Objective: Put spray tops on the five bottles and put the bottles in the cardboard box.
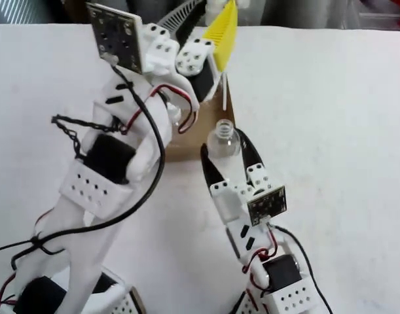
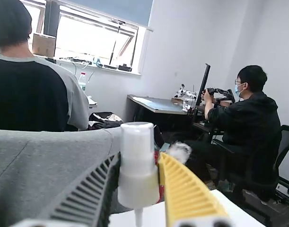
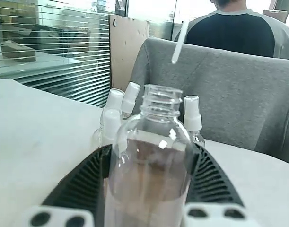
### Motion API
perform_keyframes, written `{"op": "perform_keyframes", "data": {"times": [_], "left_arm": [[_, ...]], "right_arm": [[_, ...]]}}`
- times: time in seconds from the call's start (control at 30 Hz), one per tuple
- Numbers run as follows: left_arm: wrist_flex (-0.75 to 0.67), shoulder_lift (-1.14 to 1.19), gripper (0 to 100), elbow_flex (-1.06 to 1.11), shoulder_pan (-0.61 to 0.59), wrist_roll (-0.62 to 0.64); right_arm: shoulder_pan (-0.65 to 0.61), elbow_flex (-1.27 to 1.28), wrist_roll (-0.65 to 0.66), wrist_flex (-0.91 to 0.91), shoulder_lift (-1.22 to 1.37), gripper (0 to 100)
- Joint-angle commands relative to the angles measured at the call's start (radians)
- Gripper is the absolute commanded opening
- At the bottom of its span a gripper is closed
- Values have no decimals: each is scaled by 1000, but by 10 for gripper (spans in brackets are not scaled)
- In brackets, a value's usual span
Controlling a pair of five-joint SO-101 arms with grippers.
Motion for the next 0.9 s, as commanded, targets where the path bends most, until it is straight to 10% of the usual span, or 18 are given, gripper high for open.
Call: {"op": "perform_keyframes", "data": {"times": [0.0,0.87], "left_arm": [[-84,-76,31,86,5,-2],[-107,-176,31,160,44,0]], "right_arm": [[-5,8,-3,-27,-18,66],[-4,8,-3,28,-18,66]]}}
